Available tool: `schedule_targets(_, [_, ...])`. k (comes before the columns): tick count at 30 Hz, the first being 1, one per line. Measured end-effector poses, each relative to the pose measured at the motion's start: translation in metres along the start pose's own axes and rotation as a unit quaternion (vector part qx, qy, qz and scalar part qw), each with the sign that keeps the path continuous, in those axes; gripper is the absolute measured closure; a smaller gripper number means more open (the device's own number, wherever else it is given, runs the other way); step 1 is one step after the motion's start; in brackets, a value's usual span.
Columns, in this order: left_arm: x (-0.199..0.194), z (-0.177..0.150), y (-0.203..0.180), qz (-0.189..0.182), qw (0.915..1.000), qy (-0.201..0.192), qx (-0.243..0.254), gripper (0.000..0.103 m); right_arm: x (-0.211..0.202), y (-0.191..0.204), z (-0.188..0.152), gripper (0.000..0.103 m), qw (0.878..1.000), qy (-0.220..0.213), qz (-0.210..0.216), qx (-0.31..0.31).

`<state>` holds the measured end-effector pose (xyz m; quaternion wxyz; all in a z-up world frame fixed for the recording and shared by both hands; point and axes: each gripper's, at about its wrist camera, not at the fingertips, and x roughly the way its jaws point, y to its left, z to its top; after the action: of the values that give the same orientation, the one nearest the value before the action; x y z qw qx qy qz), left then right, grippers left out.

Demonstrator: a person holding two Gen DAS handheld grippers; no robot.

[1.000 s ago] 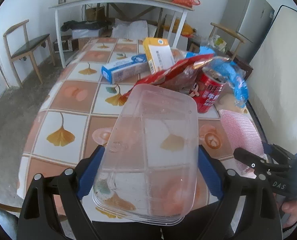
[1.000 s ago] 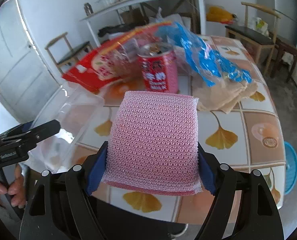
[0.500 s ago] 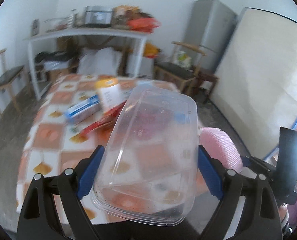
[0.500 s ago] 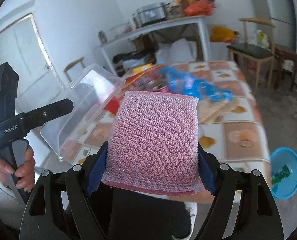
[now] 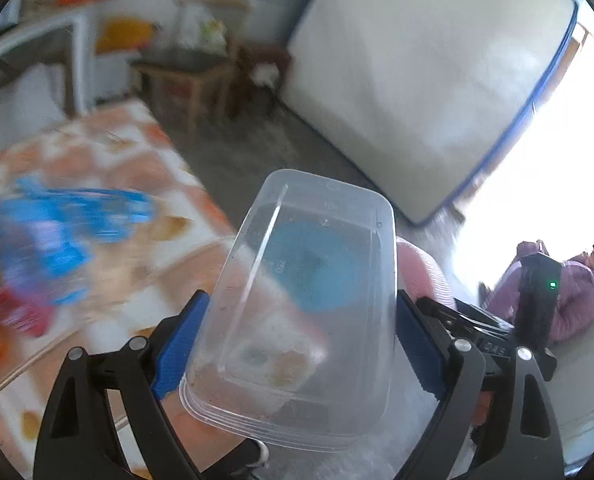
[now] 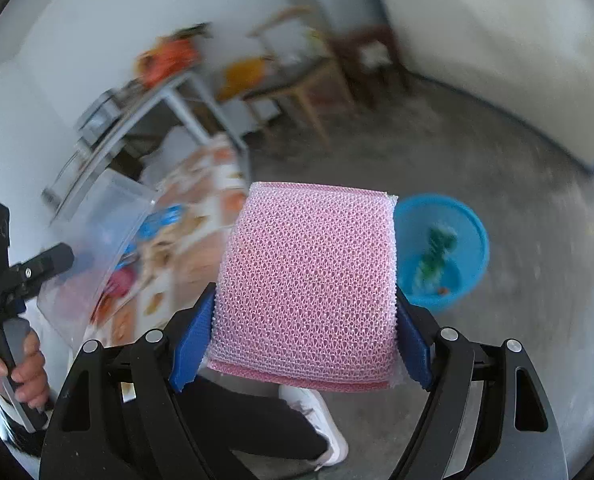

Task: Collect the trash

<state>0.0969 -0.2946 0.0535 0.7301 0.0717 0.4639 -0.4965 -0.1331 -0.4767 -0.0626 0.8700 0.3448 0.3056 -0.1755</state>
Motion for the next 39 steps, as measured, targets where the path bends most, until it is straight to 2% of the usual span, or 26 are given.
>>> schedule_targets(4, [0.084, 0.028, -0.025, -0.011, 0.9961, 0.087, 0.005, 0.015, 0.036, -0.06, 0.007, 0.027, 0.995, 0.048, 0.009, 0.09])
schedule_targets(8, [0.152, 0.046, -0.038, 0.001, 0.9904, 0.138, 0.001, 0.015, 0.073, -0.101, 0.016, 0.027, 0.986, 0.078, 0.012, 0.148])
schedule_targets(12, [0.209, 0.069, -0.052, 0.014, 0.9883, 0.152, -0.002, 0.014, 0.112, -0.133, 0.031, 0.025, 0.974, 0.091, 0.017, 0.204])
schedule_targets(16, [0.255, 0.093, -0.055, 0.021, 0.9905, 0.134, -0.021, 0.01, 0.143, -0.173, 0.048, 0.018, 0.962, 0.079, 0.042, 0.258])
schedule_targets(17, [0.264, 0.097, -0.052, 0.025, 0.9909, 0.129, -0.029, 0.008, 0.149, -0.182, 0.049, 0.018, 0.96, 0.079, 0.037, 0.267])
schedule_targets(19, [0.277, 0.098, -0.048, 0.021, 0.989, 0.138, -0.048, 0.008, 0.161, -0.199, 0.047, 0.018, 0.952, 0.082, 0.02, 0.296])
schedule_targets(20, [0.282, 0.096, -0.045, 0.006, 0.987, 0.147, -0.064, 0.008, 0.168, -0.206, 0.041, 0.018, 0.944, 0.083, 0.028, 0.319])
schedule_targets(22, [0.279, 0.093, -0.041, -0.01, 0.9853, 0.154, -0.073, 0.008, 0.173, -0.214, 0.029, 0.018, 0.935, 0.087, 0.031, 0.342])
schedule_targets(28, [0.259, 0.094, -0.039, -0.022, 0.9883, 0.132, -0.073, 0.008, 0.166, -0.211, 0.022, 0.018, 0.939, 0.088, 0.026, 0.331])
schedule_targets(32, [0.227, 0.093, -0.04, -0.032, 0.9919, 0.104, -0.065, 0.008, 0.15, -0.204, 0.025, 0.018, 0.945, 0.073, 0.024, 0.317])
schedule_targets(37, [0.16, 0.088, -0.041, -0.049, 0.9958, 0.054, -0.055, 0.008, 0.121, -0.191, 0.03, 0.018, 0.958, 0.049, 0.022, 0.282])
schedule_targets(39, [0.134, 0.084, -0.043, -0.039, 0.9976, 0.036, -0.043, 0.008, 0.103, -0.175, 0.033, 0.018, 0.966, 0.034, 0.026, 0.256])
